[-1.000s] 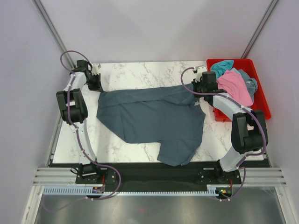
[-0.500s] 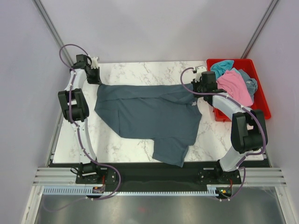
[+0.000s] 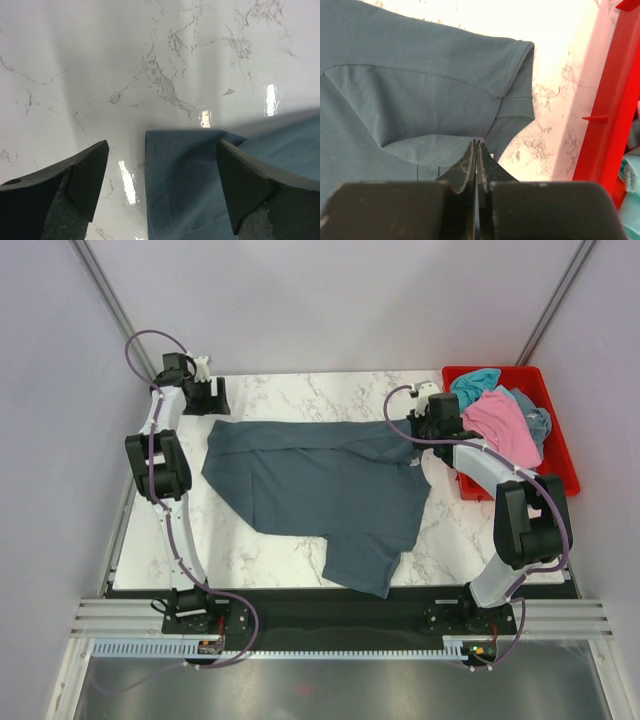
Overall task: Fold and stack the t-shirts
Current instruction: Fold the tshirt
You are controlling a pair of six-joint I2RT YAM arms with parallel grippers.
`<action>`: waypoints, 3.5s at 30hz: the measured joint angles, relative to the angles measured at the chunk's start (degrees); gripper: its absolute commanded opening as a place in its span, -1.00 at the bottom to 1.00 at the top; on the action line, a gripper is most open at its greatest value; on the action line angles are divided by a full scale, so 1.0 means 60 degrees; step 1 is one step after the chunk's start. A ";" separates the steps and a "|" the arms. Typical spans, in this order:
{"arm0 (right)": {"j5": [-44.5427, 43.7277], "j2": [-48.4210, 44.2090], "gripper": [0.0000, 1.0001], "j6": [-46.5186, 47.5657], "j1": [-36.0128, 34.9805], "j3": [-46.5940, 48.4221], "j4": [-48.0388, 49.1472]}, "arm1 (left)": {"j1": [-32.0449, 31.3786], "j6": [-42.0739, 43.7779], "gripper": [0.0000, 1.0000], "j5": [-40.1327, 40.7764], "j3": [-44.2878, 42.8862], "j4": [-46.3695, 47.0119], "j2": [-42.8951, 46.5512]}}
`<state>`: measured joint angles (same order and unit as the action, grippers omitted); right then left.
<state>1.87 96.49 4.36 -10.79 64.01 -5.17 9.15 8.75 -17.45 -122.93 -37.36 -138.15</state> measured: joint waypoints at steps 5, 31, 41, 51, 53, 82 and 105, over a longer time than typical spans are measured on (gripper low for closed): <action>-0.0255 -0.0055 0.34 0.0146 -0.0062 0.0000 -0.0011 | -0.0004 -0.0295 0.99 -0.0299 0.0827 0.0076 0.0663; 0.1752 0.2033 0.10 0.1249 -0.1504 0.2346 -0.1570 | -0.1428 -0.0310 0.99 -0.1829 0.7078 -0.0925 0.4860; 0.1749 0.2524 0.08 0.1869 -0.1497 0.2965 -0.2189 | -0.1428 -0.0310 0.99 -0.1614 0.7366 -0.0980 0.4892; 0.1807 0.2528 0.01 0.2153 -0.1497 0.2965 -0.2849 | -0.1428 -0.0310 0.99 -0.1151 0.7464 -0.1009 0.4830; 0.1800 0.2528 -0.01 0.2171 -0.1497 0.2962 -0.2907 | -0.1428 -0.0310 0.99 -0.1118 0.7464 -0.1013 0.4758; 0.0856 0.4029 -0.42 0.2335 -0.0663 0.4980 -0.2918 | -0.1428 -0.0313 0.99 -0.1086 0.7464 -0.1016 0.4404; 0.1672 0.1534 -0.30 0.2160 -0.1315 0.3464 -0.1861 | -0.1428 -0.0313 0.99 -0.1064 0.7697 -0.0973 0.4583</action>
<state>11.90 105.69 17.32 -18.68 84.79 -16.34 0.58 6.87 -23.83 -76.75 -43.20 -110.65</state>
